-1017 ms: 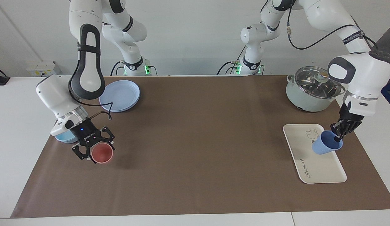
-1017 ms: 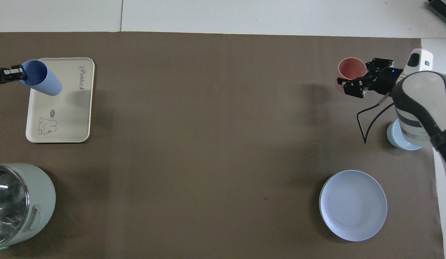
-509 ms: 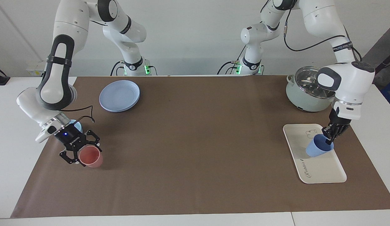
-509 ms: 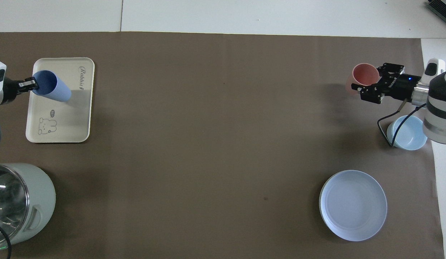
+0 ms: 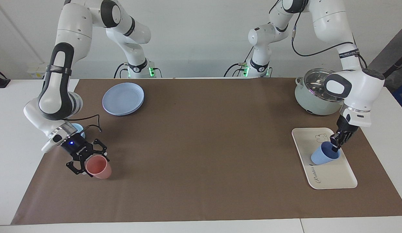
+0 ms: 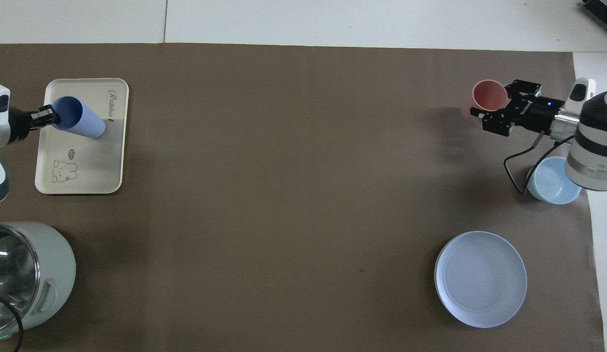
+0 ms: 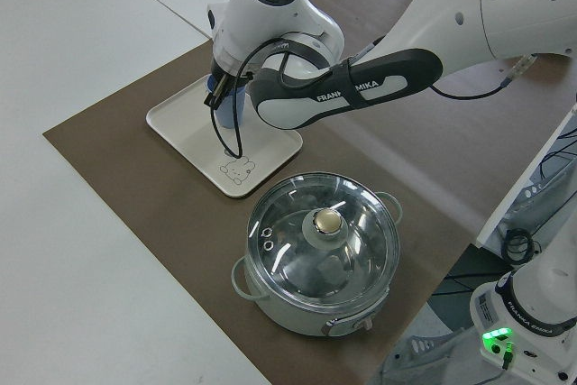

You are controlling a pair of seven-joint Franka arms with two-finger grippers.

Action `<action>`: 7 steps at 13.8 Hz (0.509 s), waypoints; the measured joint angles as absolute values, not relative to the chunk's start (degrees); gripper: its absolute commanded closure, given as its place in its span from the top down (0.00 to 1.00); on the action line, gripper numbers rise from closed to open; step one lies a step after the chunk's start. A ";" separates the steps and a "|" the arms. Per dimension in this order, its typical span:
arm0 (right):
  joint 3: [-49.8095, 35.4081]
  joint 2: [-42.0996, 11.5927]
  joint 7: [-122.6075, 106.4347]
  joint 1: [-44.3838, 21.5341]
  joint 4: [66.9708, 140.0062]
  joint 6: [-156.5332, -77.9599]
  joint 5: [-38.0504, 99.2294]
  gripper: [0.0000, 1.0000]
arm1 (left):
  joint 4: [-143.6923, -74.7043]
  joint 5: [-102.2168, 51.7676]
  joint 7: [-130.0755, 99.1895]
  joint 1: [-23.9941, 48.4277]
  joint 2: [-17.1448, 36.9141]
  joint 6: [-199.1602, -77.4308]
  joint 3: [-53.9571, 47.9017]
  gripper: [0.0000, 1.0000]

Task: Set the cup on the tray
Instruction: 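Lower the blue cup onto the tray while the right gripper sets down the pink cup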

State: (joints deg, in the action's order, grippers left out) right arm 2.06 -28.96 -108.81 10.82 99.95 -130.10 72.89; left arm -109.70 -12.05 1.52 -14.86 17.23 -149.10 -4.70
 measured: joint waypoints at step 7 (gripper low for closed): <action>2.04 -29.38 -111.45 10.82 101.63 -130.10 75.23 1.00 | -109.73 -12.29 4.32 -15.58 17.77 -149.13 -4.72 1.00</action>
